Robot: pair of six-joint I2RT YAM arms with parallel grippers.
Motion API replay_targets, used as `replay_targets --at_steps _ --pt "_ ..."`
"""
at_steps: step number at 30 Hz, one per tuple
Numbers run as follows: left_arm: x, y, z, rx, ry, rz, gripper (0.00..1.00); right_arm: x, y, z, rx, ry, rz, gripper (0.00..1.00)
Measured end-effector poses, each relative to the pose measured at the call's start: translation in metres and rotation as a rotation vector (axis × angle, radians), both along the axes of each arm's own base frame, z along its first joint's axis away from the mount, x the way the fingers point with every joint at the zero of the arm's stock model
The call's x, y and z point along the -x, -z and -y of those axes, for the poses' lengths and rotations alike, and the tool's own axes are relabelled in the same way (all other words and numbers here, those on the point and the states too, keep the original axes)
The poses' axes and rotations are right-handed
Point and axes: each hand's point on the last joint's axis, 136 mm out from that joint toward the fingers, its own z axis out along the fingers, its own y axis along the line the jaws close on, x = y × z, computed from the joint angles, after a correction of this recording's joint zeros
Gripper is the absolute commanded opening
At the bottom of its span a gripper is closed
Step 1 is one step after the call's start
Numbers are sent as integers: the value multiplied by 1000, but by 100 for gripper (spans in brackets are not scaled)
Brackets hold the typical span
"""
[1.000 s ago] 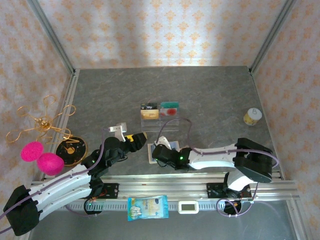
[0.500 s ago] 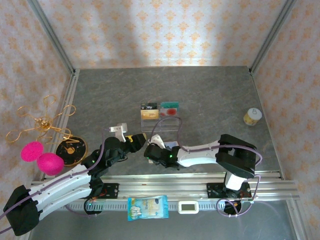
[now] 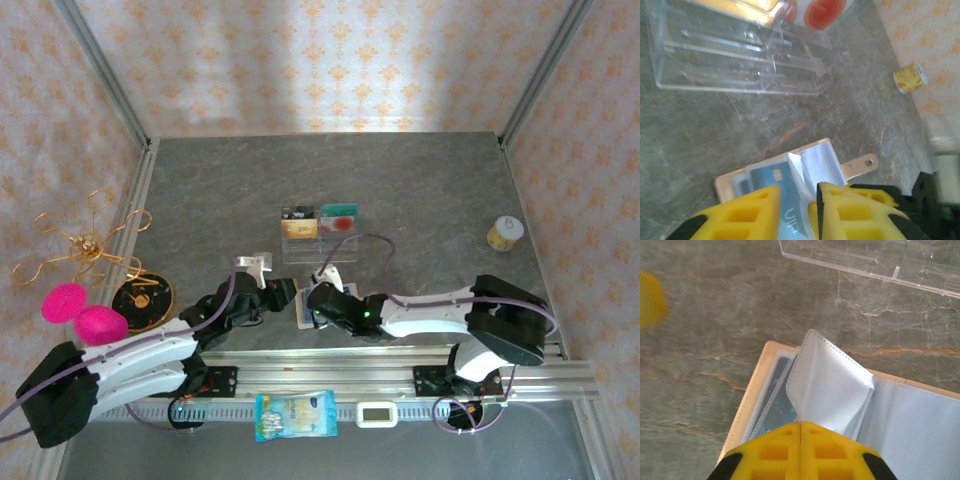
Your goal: Take the credit cards out of the card holder
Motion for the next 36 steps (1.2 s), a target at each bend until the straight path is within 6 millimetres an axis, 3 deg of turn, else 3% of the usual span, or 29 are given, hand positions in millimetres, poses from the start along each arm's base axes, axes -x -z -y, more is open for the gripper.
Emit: replay_targets --at_steps 5,8,10,18,22,25,29,33,36 --pt "2 21 20 -55 56 -61 0 4 -7 2 -87 25 -16 2" --pt "-2 27 32 -74 75 -87 0 6 -6 11 -117 55 -30 24" --pt "-3 29 41 -81 95 -97 0 6 -10 16 -137 81 -25 32" --pt "-3 25 100 -108 254 -100 0 2 -60 56 -319 224 43 33" --pt "-4 37 117 -131 313 -134 0 2 -64 71 -320 266 49 32" --pt "0 42 109 -156 304 -149 12 2 -66 73 -327 272 47 29" --pt "2 14 73 -104 222 -82 17 6 -62 68 -321 238 22 23" --pt "-9 3 30 -65 89 -42 17 5 -45 53 -263 161 -41 35" --pt "-9 16 4 -94 12 -76 36 3 -29 28 -160 75 -82 36"
